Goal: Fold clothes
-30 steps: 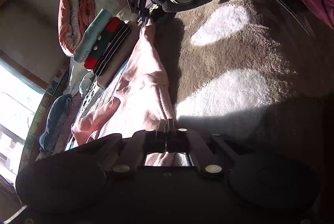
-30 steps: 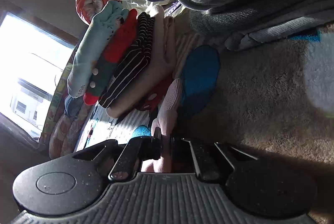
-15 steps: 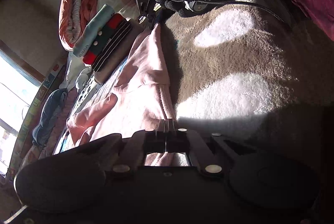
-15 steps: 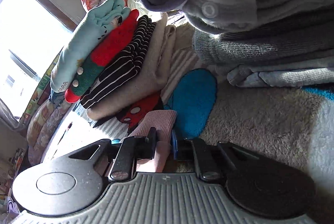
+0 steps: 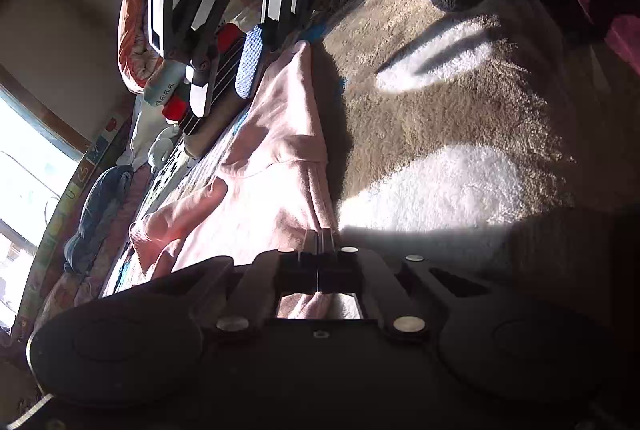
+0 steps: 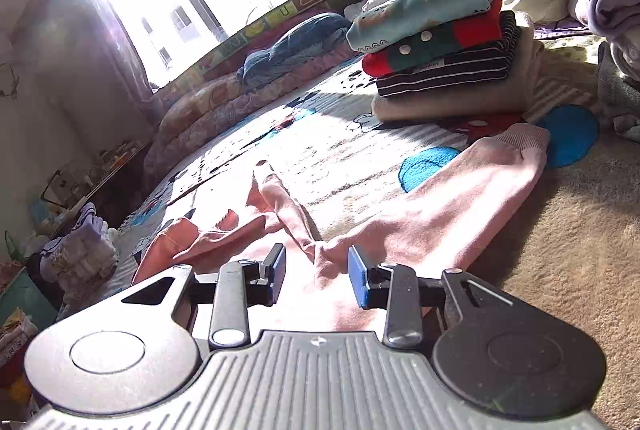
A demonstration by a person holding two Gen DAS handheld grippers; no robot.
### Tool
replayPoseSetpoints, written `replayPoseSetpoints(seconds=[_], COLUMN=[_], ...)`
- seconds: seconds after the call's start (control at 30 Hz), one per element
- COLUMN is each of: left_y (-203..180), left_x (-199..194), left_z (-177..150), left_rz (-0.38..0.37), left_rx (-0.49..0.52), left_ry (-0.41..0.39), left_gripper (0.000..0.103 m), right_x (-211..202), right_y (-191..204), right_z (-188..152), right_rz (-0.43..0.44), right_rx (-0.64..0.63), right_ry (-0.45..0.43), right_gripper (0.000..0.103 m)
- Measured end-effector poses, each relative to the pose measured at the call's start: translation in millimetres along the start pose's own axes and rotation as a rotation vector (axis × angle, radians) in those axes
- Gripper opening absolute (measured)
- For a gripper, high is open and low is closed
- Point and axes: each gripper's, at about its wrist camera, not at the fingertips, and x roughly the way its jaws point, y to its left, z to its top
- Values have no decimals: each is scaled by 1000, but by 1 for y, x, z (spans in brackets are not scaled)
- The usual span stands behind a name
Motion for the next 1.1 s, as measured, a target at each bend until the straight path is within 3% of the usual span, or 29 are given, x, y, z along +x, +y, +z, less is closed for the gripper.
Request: replayPoseSetpoints(seconds=[0.07, 0.1, 0.17, 0.27, 0.33, 0.37, 0.43, 0.53, 0.6, 0.63, 0.67, 0.77, 0.87, 1.0, 1.1], left_y=[1, 1, 1, 0, -2, -3, -2, -1, 3, 7, 15, 44, 76, 103, 100], left_x=[0, 0, 0, 0, -1, -2, -2, -3, -6, -8, -12, -26, -37, -32, -18], left_z=[0, 0, -1, 0, 0, 0, 0, -1, 0, 1, 1, -4, -16, -29, -32], left_rz=[-1, -2, 3, 11, 19, 21, 19, 24, 11, -4, -36, -166, -165, -137, -131], left_rx=[-8, -12, -11, -6, 2, 3, -5, -15, -34, -51, -84, -227, -414, -619, -636], left_ry=[1, 3, -1, 2, 2, 1, 0, -4, -7, -9, -13, -38, -59, -55, -1], left_gripper=[0, 0, 0, 0, 0, 0, 0, 0, 0, 0, 0, 9, 9, 9, 9], right_x=[19, 22, 22, 5, -1, 0, 20, 11, -1, 8, 16, 13, 0, 13, 33], right_y=[6, 9, 15, 24, 35, 39, 38, 40, 50, 50, 50, 47, 54, 54, 50], right_z=[-18, -30, -40, -28, -31, -34, -45, -46, -49, -55, -60, -49, -38, -14, 3], right_rz=[-118, -148, -181, -184, -176, -184, -293, -291, -244, -284, -317, -300, -261, -234, -211], right_rx=[-127, -236, -362, -308, -384, -425, -509, -487, -494, -532, -563, -477, -448, -413, -397], right_ry=[117, 123, 134, 90, 70, 89, 212, 151, 67, 126, 177, 164, 76, 41, 30], right_gripper=[29, 23, 24, 31, 30, 32, 34, 34, 37, 38, 41, 43, 43, 41, 39])
